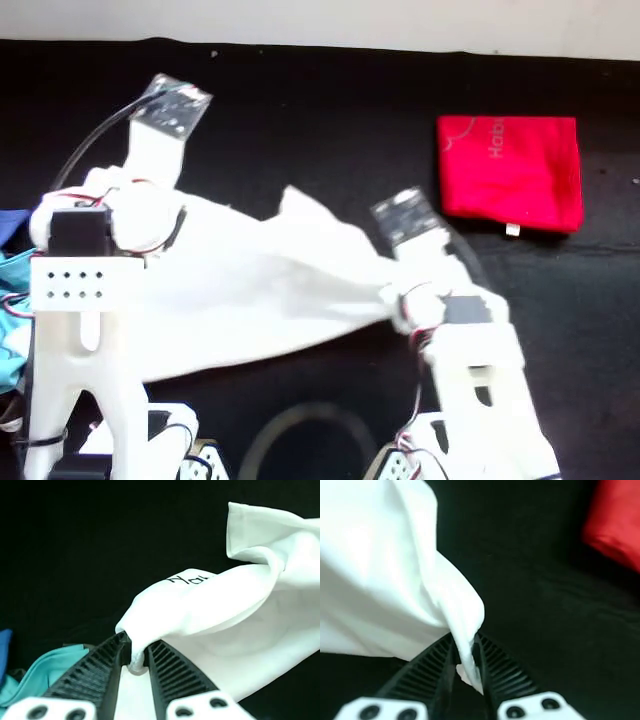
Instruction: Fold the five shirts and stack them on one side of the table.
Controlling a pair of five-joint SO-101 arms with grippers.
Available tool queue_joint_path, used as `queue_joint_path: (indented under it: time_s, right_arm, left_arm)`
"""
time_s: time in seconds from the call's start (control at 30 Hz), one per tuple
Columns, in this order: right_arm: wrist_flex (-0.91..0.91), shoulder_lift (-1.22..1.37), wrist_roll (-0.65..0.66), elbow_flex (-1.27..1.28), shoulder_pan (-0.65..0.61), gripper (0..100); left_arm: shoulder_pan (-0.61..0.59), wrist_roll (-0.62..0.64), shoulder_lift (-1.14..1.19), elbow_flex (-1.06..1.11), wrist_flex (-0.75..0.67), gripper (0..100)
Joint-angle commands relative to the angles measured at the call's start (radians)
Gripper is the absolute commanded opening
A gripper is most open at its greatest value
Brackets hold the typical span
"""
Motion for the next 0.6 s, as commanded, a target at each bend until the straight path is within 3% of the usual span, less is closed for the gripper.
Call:
queue_joint_path:
  time_s: [0.0, 0.27, 0.43, 0.57]
  right_arm:
    - [-0.004, -0.035, 0.041, -0.168, 0.139, 0.7]
    - [0.131, -0.033, 0.041, -0.625, 0.208, 0.7]
    - [0.15, -0.028, 0.048, -0.866, 0.208, 0.7]
    - [0.15, 0.061, 0.126, -1.006, 0.208, 0.7]
  left_arm:
    - [0.108, -0.003, -0.015, -0.145, 0.009, 1]
    - [0.223, 0.135, -0.008, -0.42, 0.014, 1]
    - [0.302, 0.23, -0.008, -0.568, 0.155, 1]
    - [0.315, 0.238, -0.015, -0.611, 0.247, 1]
